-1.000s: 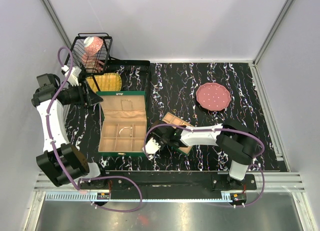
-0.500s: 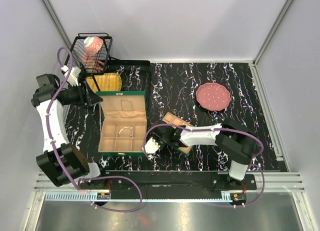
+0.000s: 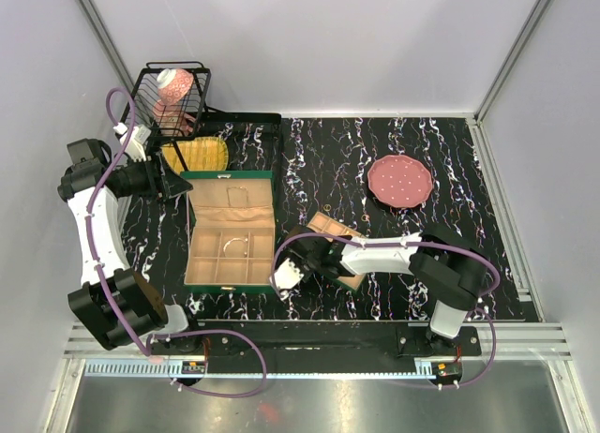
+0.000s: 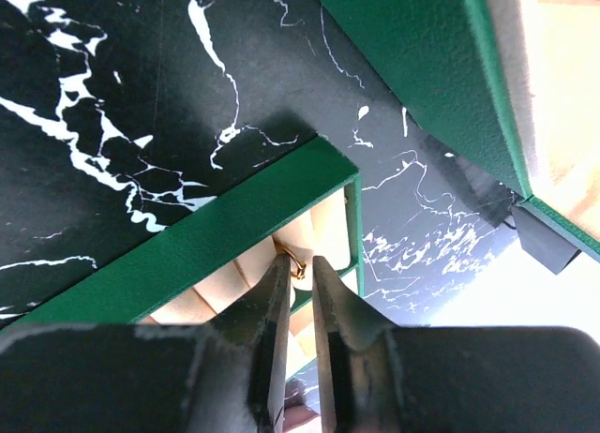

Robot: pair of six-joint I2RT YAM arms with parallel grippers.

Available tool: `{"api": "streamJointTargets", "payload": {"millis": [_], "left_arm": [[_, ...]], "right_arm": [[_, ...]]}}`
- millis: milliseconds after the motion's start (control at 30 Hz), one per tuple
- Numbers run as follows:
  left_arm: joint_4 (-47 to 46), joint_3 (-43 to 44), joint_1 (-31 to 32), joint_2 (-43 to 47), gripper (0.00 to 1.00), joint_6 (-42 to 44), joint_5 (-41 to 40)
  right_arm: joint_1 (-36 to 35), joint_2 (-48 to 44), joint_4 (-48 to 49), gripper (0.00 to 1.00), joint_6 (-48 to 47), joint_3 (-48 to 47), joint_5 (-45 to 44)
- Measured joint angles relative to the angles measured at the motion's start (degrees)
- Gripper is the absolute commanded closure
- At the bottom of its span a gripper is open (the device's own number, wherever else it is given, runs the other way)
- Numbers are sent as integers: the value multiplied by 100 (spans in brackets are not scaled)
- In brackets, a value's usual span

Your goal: Organize the mixed jewelry

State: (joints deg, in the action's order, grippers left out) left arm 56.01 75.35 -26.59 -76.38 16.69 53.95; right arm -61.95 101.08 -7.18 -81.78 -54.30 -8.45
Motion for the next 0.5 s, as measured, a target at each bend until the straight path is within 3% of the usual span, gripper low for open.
{"api": "streamJointTargets", "payload": {"millis": [500], "left_arm": [[0, 0, -4, 26, 31, -9, 127]], "right_arm": [[4, -120, -466, 75, 162, -170, -138]]}}
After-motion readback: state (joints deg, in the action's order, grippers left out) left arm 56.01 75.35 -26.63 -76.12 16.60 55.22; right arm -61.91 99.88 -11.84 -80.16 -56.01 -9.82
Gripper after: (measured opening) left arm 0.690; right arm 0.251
